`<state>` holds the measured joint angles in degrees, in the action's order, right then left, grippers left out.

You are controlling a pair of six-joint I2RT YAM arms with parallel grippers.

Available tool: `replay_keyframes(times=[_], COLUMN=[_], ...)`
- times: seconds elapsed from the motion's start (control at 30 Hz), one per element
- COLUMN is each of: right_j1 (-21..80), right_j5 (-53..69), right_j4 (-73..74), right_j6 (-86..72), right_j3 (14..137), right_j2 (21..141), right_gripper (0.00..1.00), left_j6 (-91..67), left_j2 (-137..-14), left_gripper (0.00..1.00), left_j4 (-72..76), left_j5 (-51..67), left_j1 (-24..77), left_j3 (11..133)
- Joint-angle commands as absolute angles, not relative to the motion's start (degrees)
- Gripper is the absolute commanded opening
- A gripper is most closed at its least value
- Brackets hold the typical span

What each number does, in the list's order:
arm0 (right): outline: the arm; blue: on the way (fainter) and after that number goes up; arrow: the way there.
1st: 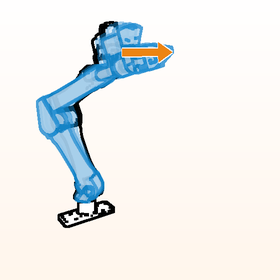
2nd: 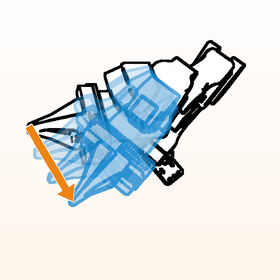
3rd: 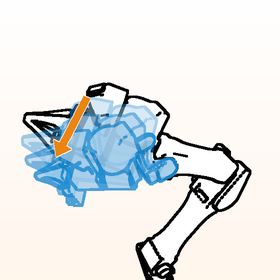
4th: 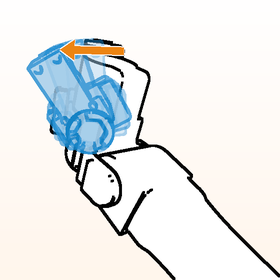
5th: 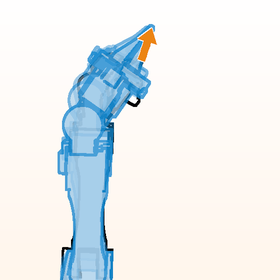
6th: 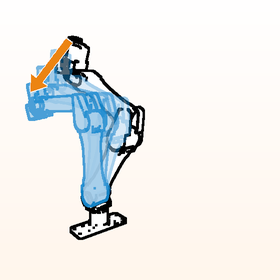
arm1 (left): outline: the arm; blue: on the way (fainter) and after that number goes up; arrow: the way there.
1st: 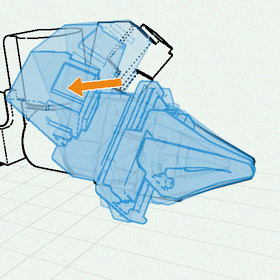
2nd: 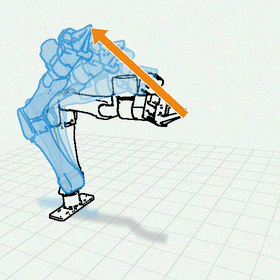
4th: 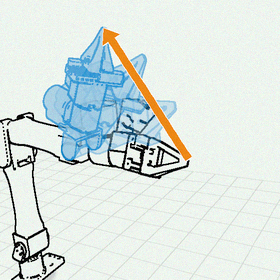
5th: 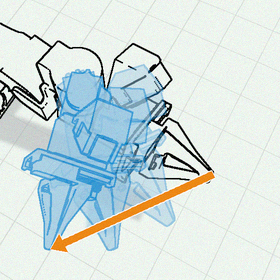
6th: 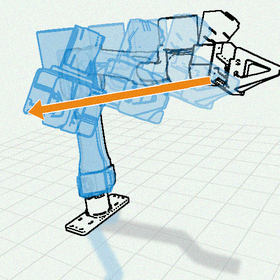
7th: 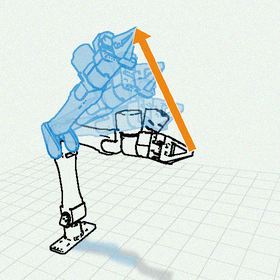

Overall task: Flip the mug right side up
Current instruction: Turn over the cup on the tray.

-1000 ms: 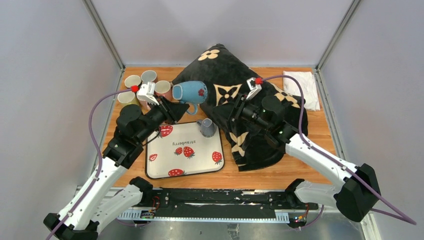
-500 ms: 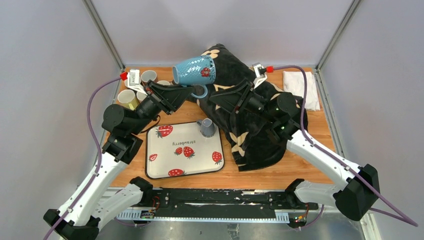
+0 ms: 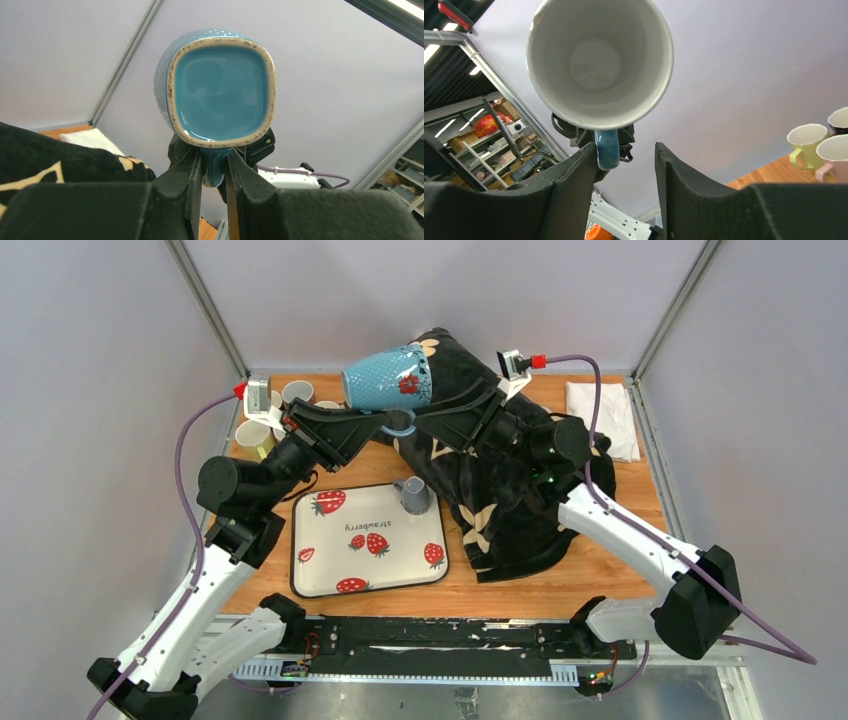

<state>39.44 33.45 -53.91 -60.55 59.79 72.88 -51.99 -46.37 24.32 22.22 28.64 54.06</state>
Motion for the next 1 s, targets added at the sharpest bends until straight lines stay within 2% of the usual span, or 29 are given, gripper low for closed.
replay_keyframes(times=[0.0,0.17,0.97], right_j1=[38.97,39.50,41.62], right_j5=[35.68,35.42,32.21], right_j4=[-61.16,-60.50,-61.48], right_j6=[-63.41,-62.54,-63.12], right_j3=[62.78,63.05,65.10], right_j2=[74.07,74.11,78.26], right_gripper=[0.50,0.49,0.24], left_j6=[-52.56,-52.55,-50.65], left_j2=[-44.96,-45.06,-44.15], left_gripper=[0.00,0.00,0.00], left_j4=[30.85,30.85,30.93], left_j5=[22.48,22.58,21.98], left_j1=[28.92,28.92,28.92], left_j3=[53.87,53.54,50.17])
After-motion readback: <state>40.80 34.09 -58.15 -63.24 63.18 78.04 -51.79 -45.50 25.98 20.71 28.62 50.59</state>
